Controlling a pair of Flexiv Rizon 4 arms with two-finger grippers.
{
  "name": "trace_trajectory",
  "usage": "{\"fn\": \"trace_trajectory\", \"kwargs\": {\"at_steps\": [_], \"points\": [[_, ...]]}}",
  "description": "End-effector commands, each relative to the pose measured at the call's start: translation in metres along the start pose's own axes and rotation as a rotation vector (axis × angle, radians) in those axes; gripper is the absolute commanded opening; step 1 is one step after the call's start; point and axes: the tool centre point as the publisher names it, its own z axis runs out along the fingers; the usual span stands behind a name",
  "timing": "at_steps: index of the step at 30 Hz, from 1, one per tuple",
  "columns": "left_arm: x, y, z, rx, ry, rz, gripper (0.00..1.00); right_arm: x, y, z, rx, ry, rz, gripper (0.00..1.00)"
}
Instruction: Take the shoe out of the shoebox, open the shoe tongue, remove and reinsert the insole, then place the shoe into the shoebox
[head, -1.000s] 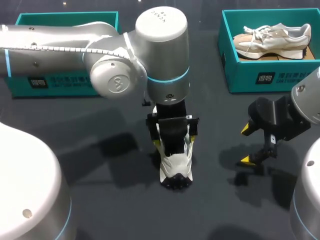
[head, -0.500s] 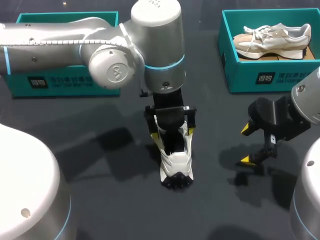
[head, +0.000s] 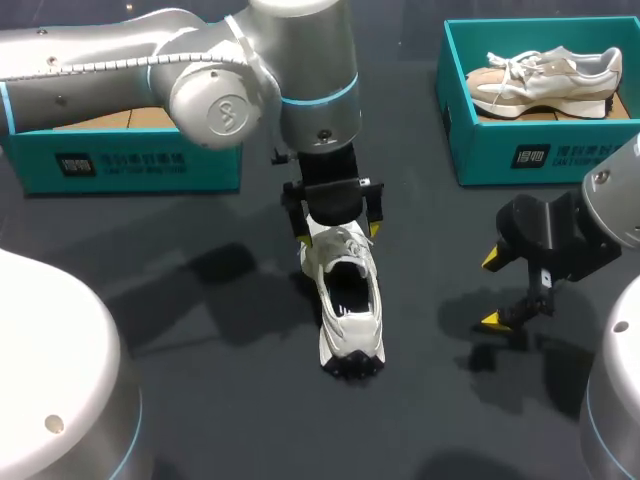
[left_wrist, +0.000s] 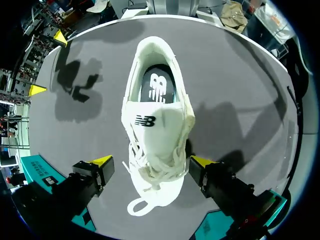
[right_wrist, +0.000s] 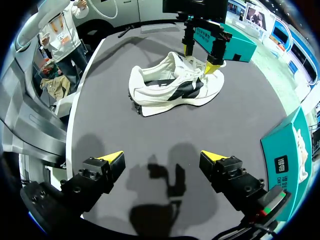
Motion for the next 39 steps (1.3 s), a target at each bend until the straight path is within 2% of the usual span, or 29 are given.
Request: {"fn": "trace_trajectory", "kwargs": {"at_steps": [1, 2, 4, 7, 8, 14, 16, 23, 39], "points": [[0.005, 0.003, -0.015, -0.018, -0.005, -0.004, 0.91, 0.002, 0.000, 0.000, 0.001, -0.004, 0.000, 1.00], [0.006, 0.004, -0.019, -0.020, -0.008, -0.004, 0.81, 0.002, 0.000, 0.000, 0.001, -0.004, 0.000, 1.00], [0.006, 0.006, -0.025, -0.022, -0.015, -0.005, 0.55, 0.002, 0.000, 0.000, 0.001, -0.004, 0.000, 1.00], [0.006, 0.007, -0.033, -0.020, -0.024, -0.005, 0.38, 0.002, 0.000, 0.000, 0.001, -0.004, 0.000, 1.00], [0.006, 0.006, -0.034, -0.020, -0.027, -0.002, 0.36, 0.002, 0.000, 0.000, 0.001, -0.004, 0.000, 1.00], [0.004, 0.001, -0.040, -0.020, -0.028, 0.008, 0.34, 0.002, 0.000, 0.000, 0.001, -0.004, 0.000, 1.00], [0.004, -0.001, -0.040, -0.014, -0.029, 0.013, 0.28, 0.002, 0.000, 0.000, 0.001, -0.004, 0.000, 1.00], [0.003, -0.010, -0.038, 0.008, -0.025, 0.028, 0.29, 0.002, 0.000, 0.000, 0.001, -0.004, 0.000, 1.00], [0.005, -0.052, 0.007, 0.108, 0.000, 0.083, 0.29, 0.002, 0.000, 0.000, 0.001, -0.004, 0.000, 1.00]]}}
